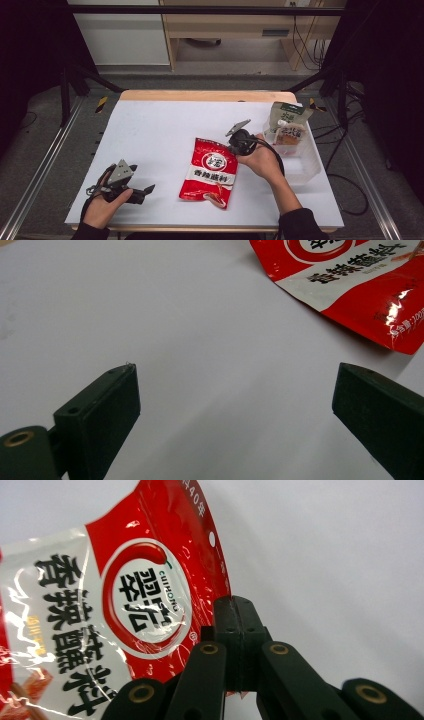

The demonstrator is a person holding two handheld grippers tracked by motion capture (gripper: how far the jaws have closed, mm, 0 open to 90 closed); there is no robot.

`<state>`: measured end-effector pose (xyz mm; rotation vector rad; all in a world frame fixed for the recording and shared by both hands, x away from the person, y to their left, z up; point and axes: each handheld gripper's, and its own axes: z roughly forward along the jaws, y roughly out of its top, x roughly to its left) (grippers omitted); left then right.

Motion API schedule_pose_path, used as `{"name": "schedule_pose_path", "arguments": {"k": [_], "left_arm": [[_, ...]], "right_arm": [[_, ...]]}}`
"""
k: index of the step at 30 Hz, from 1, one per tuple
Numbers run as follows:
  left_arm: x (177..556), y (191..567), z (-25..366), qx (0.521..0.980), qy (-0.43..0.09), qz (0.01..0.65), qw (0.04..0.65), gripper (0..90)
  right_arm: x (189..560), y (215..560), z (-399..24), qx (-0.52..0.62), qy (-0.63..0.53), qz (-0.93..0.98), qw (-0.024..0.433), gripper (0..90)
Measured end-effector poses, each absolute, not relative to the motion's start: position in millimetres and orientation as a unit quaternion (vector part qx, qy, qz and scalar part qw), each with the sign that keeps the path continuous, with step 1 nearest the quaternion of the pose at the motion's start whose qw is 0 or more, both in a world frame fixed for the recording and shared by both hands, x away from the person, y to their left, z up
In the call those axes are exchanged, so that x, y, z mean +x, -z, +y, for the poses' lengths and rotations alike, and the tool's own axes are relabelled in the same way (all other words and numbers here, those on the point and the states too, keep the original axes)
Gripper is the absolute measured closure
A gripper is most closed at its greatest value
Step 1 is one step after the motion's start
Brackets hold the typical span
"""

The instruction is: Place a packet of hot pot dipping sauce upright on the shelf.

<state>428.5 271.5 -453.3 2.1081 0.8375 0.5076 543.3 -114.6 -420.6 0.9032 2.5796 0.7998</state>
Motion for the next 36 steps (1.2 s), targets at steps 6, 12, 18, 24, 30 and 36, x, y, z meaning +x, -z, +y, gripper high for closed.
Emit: {"name": "schedule_pose_path", "arguments": {"k": [6,12,18,24,30,36], "left_arm": [[429,450,267,0.835,-0.206,0.321,0.396,5.1],[434,441,250,0.846,-0.213,0.296,0.389,5.1],[448,439,230,0.860,-0.201,0.271,0.383,5.4],[467,440,201,0.874,-0.197,0.247,0.368,5.4],[496,440,173,0.884,-0.191,0.228,0.362,5.7],[518,442,158,0.891,-0.185,0.207,0.359,9.2]], "right_arm": [[532,410,-114,0.303,-0.297,0.894,0.146,90.0],[520,403,-111,0.289,-0.312,0.894,0.144,90.0],[503,394,-102,0.263,-0.329,0.895,0.146,90.0],[497,398,-99,0.256,-0.332,0.896,0.147,90.0],[496,401,-104,0.260,-0.335,0.894,0.144,90.0],[493,401,-103,0.253,-0.336,0.896,0.141,90.0]]}}
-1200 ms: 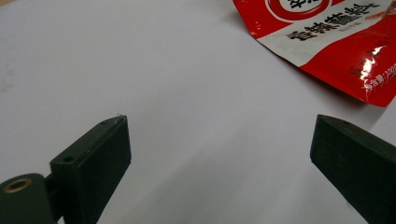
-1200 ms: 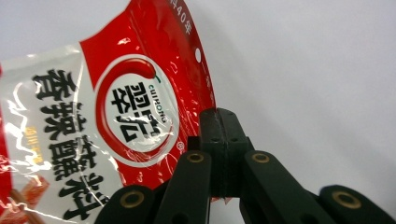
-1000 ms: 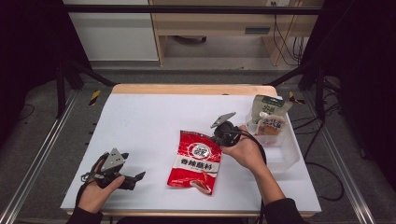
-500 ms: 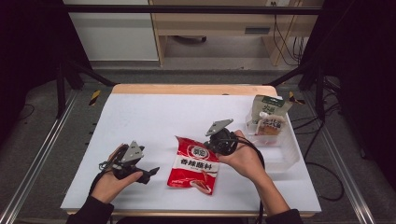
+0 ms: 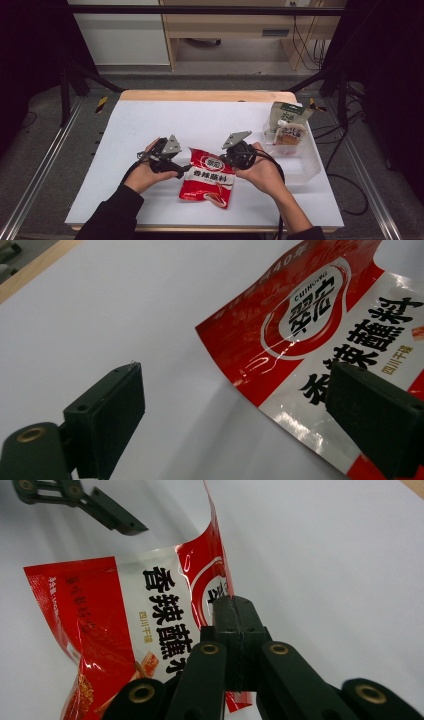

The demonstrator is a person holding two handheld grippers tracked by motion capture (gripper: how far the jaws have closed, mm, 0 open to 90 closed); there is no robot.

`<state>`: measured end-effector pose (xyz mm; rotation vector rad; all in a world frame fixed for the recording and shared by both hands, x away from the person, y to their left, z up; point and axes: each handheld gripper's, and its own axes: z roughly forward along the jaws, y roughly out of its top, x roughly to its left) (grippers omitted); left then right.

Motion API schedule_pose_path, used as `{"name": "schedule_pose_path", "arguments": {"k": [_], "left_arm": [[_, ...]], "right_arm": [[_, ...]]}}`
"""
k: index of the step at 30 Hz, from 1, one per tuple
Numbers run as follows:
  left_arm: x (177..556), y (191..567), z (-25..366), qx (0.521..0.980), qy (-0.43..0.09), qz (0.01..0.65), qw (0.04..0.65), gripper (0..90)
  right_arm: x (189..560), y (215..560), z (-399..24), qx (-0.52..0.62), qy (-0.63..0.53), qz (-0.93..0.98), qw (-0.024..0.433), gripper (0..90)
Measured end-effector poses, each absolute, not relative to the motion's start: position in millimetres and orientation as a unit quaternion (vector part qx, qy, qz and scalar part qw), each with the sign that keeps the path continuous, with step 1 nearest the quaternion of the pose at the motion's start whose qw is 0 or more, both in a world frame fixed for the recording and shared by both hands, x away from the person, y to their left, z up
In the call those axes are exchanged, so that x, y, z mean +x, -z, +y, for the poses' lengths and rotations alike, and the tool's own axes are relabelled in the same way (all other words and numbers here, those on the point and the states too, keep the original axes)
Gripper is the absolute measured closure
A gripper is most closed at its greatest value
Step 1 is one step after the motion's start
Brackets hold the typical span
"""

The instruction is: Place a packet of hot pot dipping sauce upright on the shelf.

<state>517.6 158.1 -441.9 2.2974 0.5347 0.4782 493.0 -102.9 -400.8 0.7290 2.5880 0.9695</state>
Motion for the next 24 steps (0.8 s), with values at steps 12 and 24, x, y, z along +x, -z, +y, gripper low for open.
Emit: {"name": "schedule_pose_path", "arguments": {"k": [12,24], "left_arm": [[533,449,143,0.887,-0.188,0.191,0.376,35.5],[534,449,141,0.892,-0.172,0.173,0.379,70.5]], "right_arm": [[489,400,-102,0.248,-0.336,0.898,0.137,90.0],[486,399,-103,0.246,-0.334,0.900,0.136,90.0]]}}
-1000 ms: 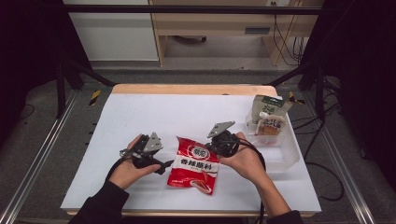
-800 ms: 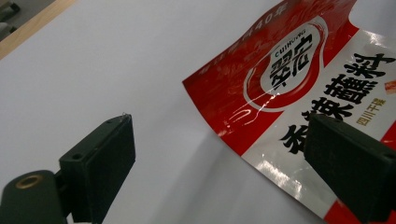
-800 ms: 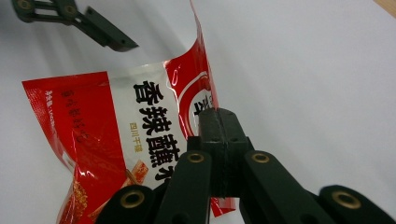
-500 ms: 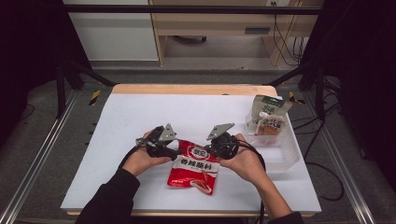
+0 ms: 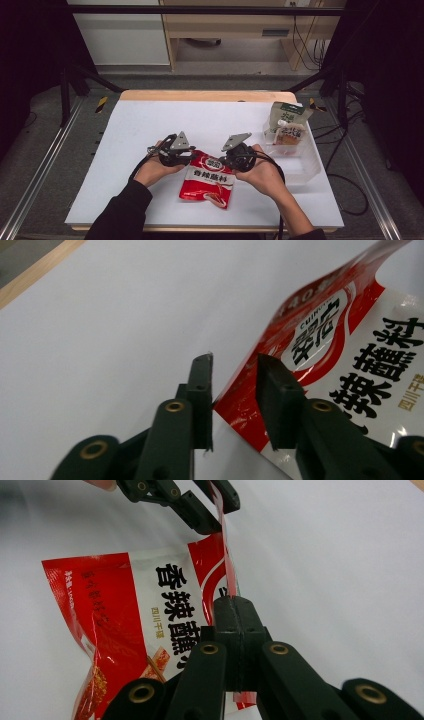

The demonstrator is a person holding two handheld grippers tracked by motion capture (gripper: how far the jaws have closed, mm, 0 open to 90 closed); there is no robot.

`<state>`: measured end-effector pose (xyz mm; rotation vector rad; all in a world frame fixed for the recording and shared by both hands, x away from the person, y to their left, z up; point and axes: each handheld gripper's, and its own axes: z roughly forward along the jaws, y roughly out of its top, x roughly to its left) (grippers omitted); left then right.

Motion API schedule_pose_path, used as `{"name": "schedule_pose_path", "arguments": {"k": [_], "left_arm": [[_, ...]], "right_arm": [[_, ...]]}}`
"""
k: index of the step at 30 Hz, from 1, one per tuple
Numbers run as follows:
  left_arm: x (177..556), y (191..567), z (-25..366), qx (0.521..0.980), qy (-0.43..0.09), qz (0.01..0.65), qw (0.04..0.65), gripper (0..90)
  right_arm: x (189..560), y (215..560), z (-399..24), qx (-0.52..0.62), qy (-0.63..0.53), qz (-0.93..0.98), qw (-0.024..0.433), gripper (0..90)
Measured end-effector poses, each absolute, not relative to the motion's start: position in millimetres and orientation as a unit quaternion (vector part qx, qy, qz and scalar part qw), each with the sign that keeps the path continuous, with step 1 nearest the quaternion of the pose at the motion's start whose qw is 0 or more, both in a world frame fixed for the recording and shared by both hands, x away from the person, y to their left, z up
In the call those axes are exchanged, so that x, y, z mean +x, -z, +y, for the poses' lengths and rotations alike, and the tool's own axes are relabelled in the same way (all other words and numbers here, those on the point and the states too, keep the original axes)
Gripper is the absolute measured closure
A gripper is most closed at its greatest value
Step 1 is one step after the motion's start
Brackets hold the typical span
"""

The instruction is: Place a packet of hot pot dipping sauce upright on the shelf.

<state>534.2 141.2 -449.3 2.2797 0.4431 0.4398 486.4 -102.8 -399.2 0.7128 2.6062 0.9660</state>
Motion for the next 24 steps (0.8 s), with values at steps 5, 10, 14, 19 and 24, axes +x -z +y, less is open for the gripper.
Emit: {"name": "schedule_pose_path", "arguments": {"k": [5,10,14,19,24], "left_arm": [[532,444,144,0.887,-0.148,0.181,0.398,84.9],[528,443,142,0.888,-0.132,0.176,0.404,90.0],[527,441,143,0.887,-0.129,0.177,0.406,90.0],[521,433,148,0.887,-0.131,0.173,0.409,90.0],[514,420,155,0.888,-0.134,0.167,0.407,90.0]], "right_arm": [[486,398,-108,0.253,-0.336,0.897,0.138,90.0],[485,397,-114,0.259,-0.336,0.894,0.142,90.0],[485,395,-116,0.261,-0.337,0.894,0.141,90.0],[484,390,-118,0.257,-0.347,0.890,0.145,90.0],[483,383,-119,0.252,-0.369,0.883,0.143,90.0]]}}
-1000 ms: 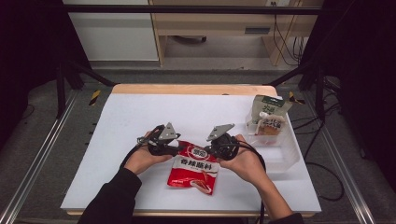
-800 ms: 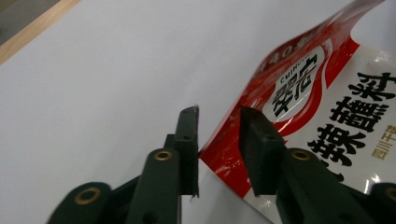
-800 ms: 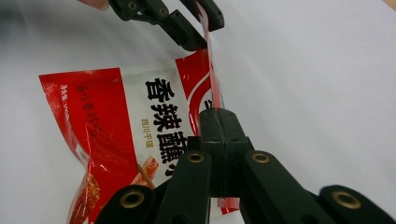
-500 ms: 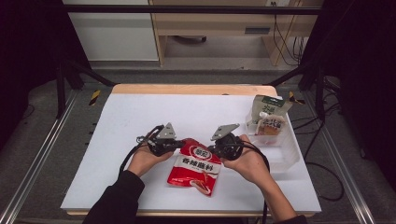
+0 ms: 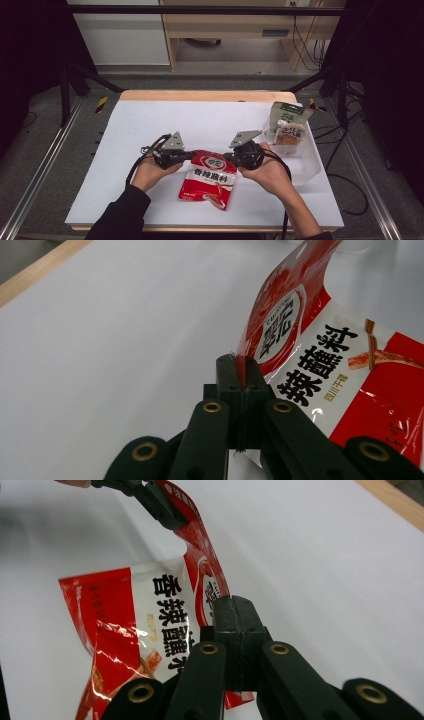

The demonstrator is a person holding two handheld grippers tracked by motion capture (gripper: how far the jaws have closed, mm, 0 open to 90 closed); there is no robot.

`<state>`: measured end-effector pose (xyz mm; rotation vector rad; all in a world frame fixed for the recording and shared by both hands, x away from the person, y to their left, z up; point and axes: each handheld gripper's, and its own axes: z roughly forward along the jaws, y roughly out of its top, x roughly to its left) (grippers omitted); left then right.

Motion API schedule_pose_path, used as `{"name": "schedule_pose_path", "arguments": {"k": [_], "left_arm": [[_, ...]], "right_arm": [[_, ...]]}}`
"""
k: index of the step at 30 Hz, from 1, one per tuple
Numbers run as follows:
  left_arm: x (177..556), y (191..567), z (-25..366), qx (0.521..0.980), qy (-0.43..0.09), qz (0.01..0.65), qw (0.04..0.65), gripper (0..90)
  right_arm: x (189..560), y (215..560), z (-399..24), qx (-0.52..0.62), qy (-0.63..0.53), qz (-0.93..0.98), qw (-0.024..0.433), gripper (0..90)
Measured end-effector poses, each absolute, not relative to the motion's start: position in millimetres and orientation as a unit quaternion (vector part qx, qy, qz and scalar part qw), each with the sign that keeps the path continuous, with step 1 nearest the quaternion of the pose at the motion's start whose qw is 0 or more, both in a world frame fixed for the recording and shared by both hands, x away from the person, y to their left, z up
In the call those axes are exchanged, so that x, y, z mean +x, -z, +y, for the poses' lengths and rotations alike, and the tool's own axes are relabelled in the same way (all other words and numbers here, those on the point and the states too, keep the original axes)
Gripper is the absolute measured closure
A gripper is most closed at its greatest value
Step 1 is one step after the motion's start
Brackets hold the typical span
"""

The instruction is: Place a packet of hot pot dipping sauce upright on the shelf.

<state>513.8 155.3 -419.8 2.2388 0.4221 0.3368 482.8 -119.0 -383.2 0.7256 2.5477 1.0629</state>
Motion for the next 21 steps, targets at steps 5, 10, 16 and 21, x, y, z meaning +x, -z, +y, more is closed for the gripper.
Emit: {"name": "schedule_pose_path", "arguments": {"k": [5,10,16,21], "left_arm": [[507,405,167,0.888,-0.143,0.163,0.405,90.0],[502,392,178,0.887,-0.152,0.161,0.405,90.0],[496,377,185,0.886,-0.164,0.155,0.404,90.0],[492,365,189,0.887,-0.171,0.148,0.401,90.0]], "right_arm": [[481,375,-118,0.237,-0.396,0.873,0.160,77.7],[481,367,-118,0.236,-0.411,0.862,0.181,52.9],[481,363,-120,0.237,-0.416,0.857,0.191,32.6],[480,363,-119,0.232,-0.411,0.862,0.185,26.2]]}}
